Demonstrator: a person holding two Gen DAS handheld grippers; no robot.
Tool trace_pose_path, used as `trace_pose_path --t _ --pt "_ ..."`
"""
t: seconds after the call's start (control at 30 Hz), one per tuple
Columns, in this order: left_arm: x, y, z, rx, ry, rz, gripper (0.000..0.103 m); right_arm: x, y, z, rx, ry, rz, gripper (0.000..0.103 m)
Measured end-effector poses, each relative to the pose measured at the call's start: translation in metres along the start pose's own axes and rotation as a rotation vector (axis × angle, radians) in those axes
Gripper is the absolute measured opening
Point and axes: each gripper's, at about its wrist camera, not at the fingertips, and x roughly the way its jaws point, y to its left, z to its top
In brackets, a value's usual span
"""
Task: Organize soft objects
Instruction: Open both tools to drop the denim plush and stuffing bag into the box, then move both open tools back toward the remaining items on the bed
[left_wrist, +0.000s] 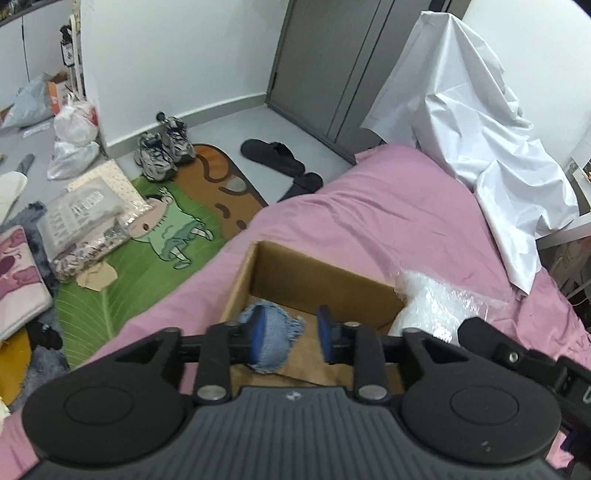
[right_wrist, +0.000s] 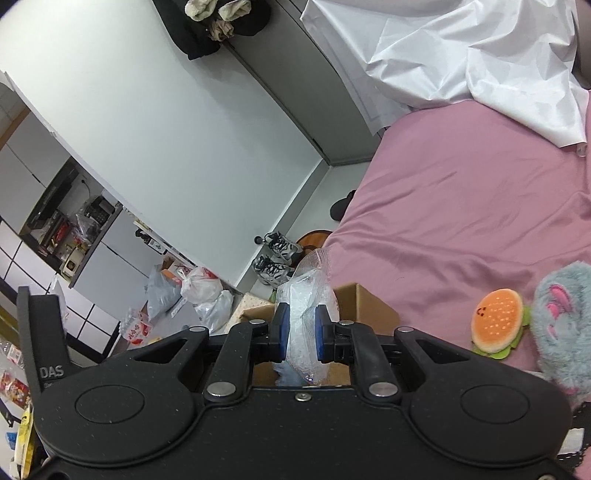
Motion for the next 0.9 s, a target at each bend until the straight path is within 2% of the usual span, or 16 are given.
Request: trace_pose_path --t 0.07,0.13,0.37,0.5,0.67,0.77,0.9 --pt "-0.006 0.002 0.0 0.001 -0.011 0.012 0.051 0.001 0.001 0.0 0.005 -0.005 0.016 0.026" --pt "-0.012 0.003 -0.001 0.0 -0.013 0.025 0.059 0.001 -0.001 -0.002 0.01 -0.007 0.043 0.038" --pt "-0.033 0.0 -0.008 0.011 -0.026 0.015 0.083 -0.016 0.001 -0.002 0.026 -0.021 0.042 0.059" --pt "-0.044 -0.003 -0.01 0.009 -0.037 0.05 0.088 -0.032 0.004 -0.001 -0.005 -0.021 0.011 0.071" --pt "-0.061 -0.007 -0.013 0.001 -0.047 0.046 0.097 -0.052 0.003 0.004 -0.032 0.0 -0.034 0.091" --pt "-0.071 -0.01 -0.016 -0.011 -0.063 0.06 0.1 -0.067 0.001 0.007 -0.04 -0.006 -0.044 0.094" --pt "-0.08 -0.015 -0.021 -0.01 -0.068 0.037 0.102 -0.079 -0.004 0.009 -0.057 -0.004 -0.076 0.096"
